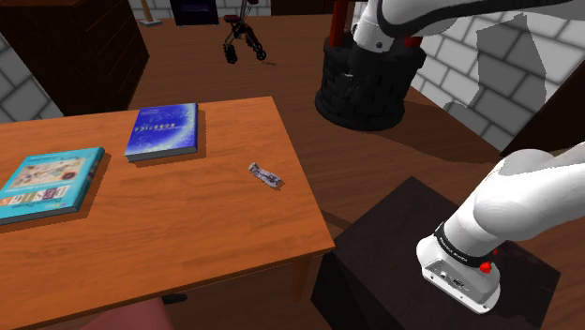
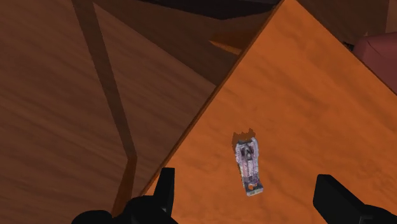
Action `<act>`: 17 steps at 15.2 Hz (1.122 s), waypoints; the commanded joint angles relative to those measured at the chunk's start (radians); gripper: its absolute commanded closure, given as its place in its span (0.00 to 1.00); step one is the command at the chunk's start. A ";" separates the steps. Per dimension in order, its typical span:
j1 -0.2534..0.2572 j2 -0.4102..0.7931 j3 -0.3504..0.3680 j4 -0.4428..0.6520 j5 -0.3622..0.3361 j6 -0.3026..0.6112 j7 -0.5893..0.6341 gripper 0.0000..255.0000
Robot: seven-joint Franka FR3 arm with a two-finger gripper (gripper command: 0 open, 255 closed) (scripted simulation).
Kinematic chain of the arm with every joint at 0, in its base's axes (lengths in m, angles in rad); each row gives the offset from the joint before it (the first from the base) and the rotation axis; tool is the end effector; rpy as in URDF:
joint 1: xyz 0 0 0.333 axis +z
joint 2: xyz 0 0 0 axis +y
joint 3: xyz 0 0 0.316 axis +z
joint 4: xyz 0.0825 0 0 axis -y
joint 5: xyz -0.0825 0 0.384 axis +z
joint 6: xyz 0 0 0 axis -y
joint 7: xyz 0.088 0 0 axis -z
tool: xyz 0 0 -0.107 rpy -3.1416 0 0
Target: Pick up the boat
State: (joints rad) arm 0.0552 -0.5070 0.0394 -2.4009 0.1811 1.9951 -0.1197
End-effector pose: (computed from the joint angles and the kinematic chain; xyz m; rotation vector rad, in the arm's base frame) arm 0.4048 0.0508 0.5086 -2.9819 -0.2150 -0.1550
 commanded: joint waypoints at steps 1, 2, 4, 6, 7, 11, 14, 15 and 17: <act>0.012 0.066 0.016 0.003 0.009 0.060 0.003 0.00; 0.017 0.099 0.023 0.008 0.013 0.086 0.003 0.00; 0.026 0.168 0.036 0.020 0.019 0.137 0.004 0.00; 0.035 0.238 0.049 0.038 0.023 0.186 0.005 0.00; 0.040 0.274 0.056 0.048 0.024 0.209 0.006 0.00; 0.056 0.422 0.079 0.103 0.023 0.292 0.013 0.00; 0.069 0.534 0.094 0.156 0.015 0.345 0.021 0.00; 0.074 0.572 0.098 0.176 0.011 0.360 0.024 0.00; 0.084 0.648 0.105 0.219 0.002 0.388 0.032 0.00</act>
State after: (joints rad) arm 0.1323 0.0970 0.1396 -2.2137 0.1899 2.3724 -0.0966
